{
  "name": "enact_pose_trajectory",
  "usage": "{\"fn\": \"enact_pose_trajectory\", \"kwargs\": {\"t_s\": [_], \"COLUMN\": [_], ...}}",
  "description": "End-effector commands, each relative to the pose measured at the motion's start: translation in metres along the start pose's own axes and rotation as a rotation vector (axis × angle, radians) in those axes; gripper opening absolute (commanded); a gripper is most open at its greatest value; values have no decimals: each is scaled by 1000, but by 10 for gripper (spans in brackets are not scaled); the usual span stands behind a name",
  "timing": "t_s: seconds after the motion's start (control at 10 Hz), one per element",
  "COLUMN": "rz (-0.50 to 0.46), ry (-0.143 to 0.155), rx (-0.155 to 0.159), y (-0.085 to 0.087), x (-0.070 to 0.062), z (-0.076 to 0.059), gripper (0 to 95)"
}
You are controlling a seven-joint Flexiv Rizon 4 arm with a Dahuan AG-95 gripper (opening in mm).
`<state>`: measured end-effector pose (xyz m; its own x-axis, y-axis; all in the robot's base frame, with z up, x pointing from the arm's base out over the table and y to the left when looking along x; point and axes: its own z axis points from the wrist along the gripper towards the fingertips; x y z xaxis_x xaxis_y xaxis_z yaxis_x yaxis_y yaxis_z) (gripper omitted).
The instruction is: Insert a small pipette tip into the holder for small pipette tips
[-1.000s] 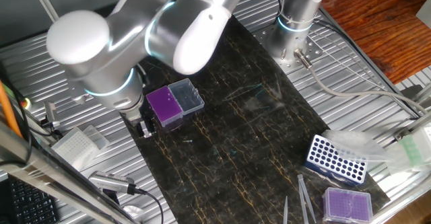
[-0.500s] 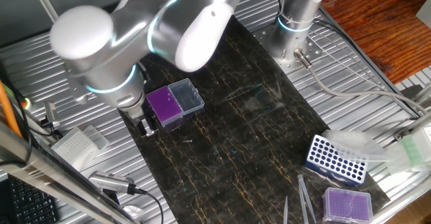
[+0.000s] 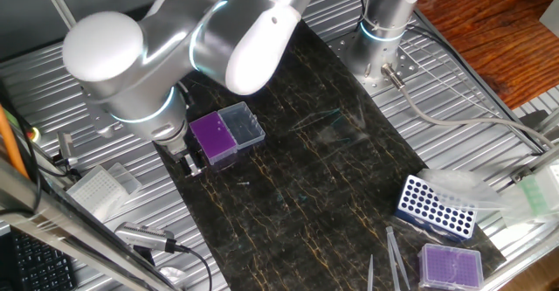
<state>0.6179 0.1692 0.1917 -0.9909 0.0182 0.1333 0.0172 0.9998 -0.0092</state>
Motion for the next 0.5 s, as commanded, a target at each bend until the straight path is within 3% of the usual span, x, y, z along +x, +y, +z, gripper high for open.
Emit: {"fn": "enact_pose_trajectory", "kwargs": {"t_s": [0.1, 0.2, 0.3, 0.5], "rz": [15, 8, 36, 69], "ry": [0, -2, -47, -76], "rx": [2, 3, 0, -11], "y": [0, 0, 0, 0], "x": [0, 0, 0, 0], "z": [0, 0, 0, 0], "gripper": [0, 0, 0, 0]}}
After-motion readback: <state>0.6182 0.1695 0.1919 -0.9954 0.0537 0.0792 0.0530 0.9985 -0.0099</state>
